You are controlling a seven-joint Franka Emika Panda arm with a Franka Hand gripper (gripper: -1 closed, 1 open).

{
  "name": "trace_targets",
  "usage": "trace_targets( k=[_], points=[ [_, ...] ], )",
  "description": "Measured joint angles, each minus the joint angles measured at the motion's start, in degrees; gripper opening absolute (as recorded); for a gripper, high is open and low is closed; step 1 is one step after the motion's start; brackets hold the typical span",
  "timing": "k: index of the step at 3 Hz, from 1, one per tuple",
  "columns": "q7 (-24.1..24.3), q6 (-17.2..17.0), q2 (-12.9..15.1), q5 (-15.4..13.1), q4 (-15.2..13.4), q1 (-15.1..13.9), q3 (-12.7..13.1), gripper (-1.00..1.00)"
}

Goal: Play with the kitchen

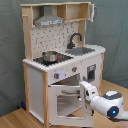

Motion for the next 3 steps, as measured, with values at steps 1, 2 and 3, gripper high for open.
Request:
trace_targets(
  k=[1,2,3],
  points=[
    [0.0,0.0,0.0,0.0,0.0,0.1,0.1,1.00],
    [0.0,-0.2,0.0,-0.4,0.0,0.2,0.4,1.00],
    [-0.2,-1.2,0.5,-3.9,4.1,1.1,-1.3,1.00]
  ],
)
